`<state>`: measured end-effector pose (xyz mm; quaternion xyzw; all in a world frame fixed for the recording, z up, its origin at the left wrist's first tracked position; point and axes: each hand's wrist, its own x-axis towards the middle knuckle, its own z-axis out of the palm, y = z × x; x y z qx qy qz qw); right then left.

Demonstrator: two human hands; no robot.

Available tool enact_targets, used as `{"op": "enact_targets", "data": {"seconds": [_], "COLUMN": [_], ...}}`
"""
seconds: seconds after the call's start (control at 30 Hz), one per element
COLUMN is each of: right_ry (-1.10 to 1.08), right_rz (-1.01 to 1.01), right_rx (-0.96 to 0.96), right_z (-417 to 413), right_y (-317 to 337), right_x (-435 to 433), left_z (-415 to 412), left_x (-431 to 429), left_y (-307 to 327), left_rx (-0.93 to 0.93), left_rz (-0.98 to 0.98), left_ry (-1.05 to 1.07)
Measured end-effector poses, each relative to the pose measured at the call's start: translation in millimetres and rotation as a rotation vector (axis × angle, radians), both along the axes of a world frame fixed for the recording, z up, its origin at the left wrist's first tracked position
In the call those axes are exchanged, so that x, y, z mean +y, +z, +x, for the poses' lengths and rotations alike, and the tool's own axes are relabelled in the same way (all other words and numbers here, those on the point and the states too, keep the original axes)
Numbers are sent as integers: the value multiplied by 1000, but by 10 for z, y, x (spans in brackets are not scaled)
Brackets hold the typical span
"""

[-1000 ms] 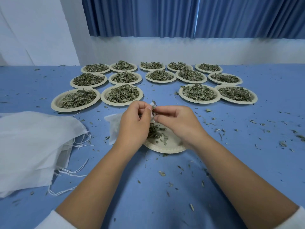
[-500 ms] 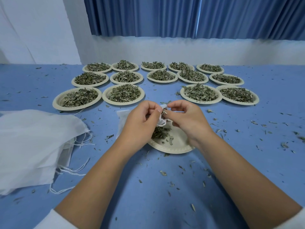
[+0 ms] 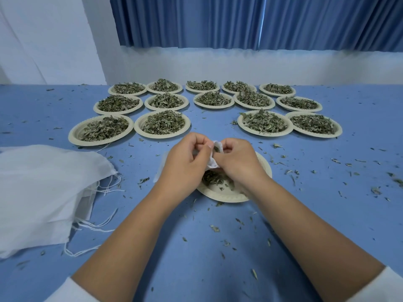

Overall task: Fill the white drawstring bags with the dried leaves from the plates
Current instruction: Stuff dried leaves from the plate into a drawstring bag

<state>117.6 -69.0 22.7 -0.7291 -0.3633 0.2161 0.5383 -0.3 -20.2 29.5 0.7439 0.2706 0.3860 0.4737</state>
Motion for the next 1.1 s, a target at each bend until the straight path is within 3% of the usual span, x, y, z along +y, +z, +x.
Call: {"op": "enact_targets", "data": {"seconds": [0.23,0.3,0.37,0.43,0.5,0.67,0.83,1.1], "right_ry": [202,158,126,187,318,491,388,487], "right_rz": [-28,-62,-174,-295,-334,-335,-328,-322], "right_rx": [260,133,-217,-499,-615,-729,-748,-764], "right_z": [182,256,324,331,293,205,275,225], "right_y": [137,144,108,68,22,-40,-3,66], "right_x": [-130,-157,-165,-161,-143,-114,-179,-223], "left_z": [-4,-11,-25,-40,-53,-56,-57,-46], "left_x": [91,112,127,135,140,144,147,148], "left_y": [-14,-7,9,30,47,49,42,16], "left_rx": [-62,-86,-121,-150,-162,-161,-158,-157], "left_rz": [-30,-23,-39,-79,-112,-109,-108,-75], "left_ry": [111,156,189,194,190,192,196,182]}}
